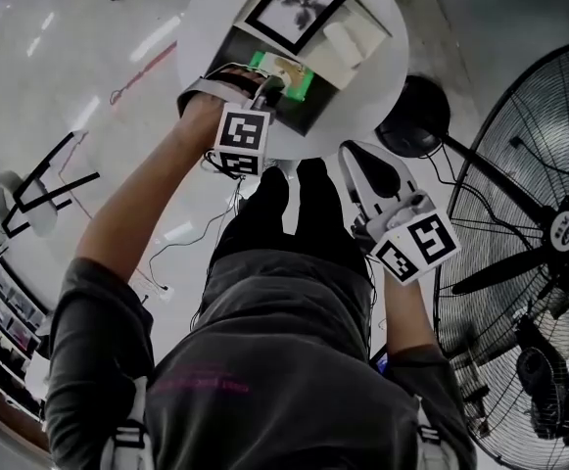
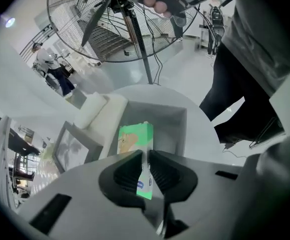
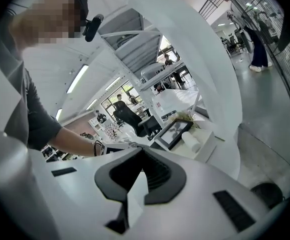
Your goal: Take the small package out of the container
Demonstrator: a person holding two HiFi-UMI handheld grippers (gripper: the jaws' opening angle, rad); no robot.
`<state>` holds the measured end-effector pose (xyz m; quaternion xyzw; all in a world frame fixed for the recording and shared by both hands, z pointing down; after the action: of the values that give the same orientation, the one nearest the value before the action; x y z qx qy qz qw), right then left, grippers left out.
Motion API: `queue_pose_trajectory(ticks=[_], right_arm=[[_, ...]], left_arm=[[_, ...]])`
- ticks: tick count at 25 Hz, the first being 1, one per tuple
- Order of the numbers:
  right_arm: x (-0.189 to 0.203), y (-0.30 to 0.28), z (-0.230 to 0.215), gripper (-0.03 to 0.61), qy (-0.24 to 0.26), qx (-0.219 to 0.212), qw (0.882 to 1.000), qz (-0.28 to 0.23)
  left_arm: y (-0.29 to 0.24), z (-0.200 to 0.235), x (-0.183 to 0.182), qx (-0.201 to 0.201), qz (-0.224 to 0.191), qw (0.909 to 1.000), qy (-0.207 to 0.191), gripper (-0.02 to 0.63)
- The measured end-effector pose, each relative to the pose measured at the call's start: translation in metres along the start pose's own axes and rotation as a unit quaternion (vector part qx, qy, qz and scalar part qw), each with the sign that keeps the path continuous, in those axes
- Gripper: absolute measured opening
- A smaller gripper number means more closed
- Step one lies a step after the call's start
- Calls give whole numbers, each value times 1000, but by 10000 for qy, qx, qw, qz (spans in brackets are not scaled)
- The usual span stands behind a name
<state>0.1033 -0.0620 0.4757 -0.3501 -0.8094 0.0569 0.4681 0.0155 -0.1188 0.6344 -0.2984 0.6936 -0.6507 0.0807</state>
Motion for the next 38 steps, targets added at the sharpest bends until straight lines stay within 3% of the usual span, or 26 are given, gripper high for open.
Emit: queue_pose_trajectory(ticks=[9, 16, 22, 27, 35, 38], right_arm=[[-16, 4, 11, 21, 213, 41, 9997, -108], [-36, 7, 27, 21, 425, 81, 9987, -252], [-62, 7, 41, 21, 747, 107, 9965, -367], [-80, 11, 50, 21, 900, 166, 9946, -481], [-107, 18, 63, 21, 1121, 230, 9911, -678], [-117, 19, 69, 21, 1229, 237, 9893, -748]], left_arm=[[48, -3, -1, -444, -391, 9962, 636, 52], [108, 7, -6, -1031, -965, 9805, 1364, 51], [165, 24, -13, -1525, -1556, 9568, 1924, 51], [213, 37, -21, -1908, -2145, 9292, 2326, 51], [267, 44, -27, -2282, -2808, 8926, 2690, 51], [289, 45, -30, -2388, -3114, 8742, 2859, 51]])
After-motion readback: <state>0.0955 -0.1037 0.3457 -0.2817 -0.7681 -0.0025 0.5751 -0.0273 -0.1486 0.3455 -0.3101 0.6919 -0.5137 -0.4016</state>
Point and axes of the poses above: the fingertips, and each gripper's own axes: y backward along the fingers, z to its left, x out of its underside, the point moved 1 cm from there along y, backward along the fingers, and after that the axes turned 2 degrees about x, right-handed, at the moved point
